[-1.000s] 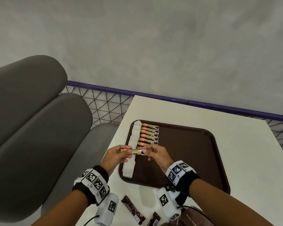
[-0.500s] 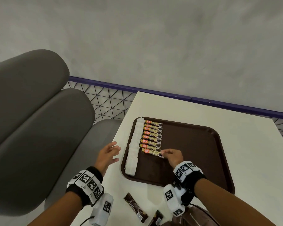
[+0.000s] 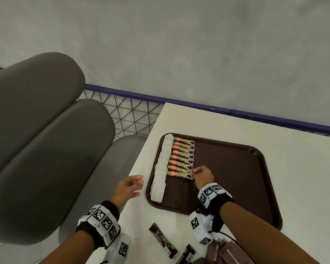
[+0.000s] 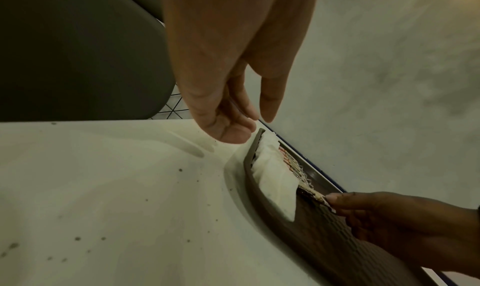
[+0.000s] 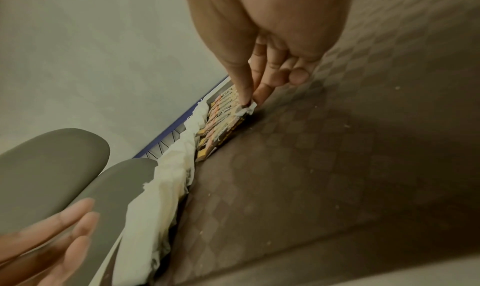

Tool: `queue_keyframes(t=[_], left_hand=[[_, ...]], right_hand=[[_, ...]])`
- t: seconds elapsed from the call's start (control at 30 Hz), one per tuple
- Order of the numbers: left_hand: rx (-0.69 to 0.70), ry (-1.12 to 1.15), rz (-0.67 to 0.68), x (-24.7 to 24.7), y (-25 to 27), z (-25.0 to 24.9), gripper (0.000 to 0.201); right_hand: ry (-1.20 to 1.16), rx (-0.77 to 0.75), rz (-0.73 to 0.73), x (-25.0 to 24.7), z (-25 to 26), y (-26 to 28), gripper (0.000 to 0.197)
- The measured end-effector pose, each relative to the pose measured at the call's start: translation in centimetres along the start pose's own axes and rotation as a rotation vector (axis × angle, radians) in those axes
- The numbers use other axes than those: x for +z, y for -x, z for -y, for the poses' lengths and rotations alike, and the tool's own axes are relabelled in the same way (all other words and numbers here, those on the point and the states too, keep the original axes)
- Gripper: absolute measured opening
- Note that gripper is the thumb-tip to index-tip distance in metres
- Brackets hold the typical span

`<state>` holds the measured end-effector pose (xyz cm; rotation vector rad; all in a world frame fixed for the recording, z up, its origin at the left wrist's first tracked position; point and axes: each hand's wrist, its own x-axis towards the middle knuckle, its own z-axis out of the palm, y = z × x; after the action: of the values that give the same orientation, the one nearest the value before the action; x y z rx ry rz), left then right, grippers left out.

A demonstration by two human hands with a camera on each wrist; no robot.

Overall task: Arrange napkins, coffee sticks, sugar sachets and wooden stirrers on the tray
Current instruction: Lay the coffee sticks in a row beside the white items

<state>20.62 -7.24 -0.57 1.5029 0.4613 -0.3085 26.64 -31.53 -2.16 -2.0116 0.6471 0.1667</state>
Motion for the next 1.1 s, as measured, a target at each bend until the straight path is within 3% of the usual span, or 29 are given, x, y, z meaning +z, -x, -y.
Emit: queue_keyframes(t=[0.53, 0.77, 0.93, 1.1], left_hand=[[-0.029, -0.053, 0.046, -0.1, 0.8, 0.6, 0.020], [0.004, -0.215, 0.079, -0.8, 2.1, 1.5, 0.019], [0.118, -0.544, 0.269, -1.8, 4.6, 3.2, 0.014], [0.244, -0.960, 0.516, -2.2, 7.5, 4.4, 0.023]], right_hand=[[0.098, -0.084, 0.010, -0.8, -0.5, 0.3, 0.032], [0.155, -0.257, -0.017, -2.7, -1.9, 1.7, 0.009], [0.296, -0.512, 0.118, -4.5, -4.6, 4.9, 0.012], [0.549, -0.746, 0.394, -4.9, -6.6, 8.3, 0.015]])
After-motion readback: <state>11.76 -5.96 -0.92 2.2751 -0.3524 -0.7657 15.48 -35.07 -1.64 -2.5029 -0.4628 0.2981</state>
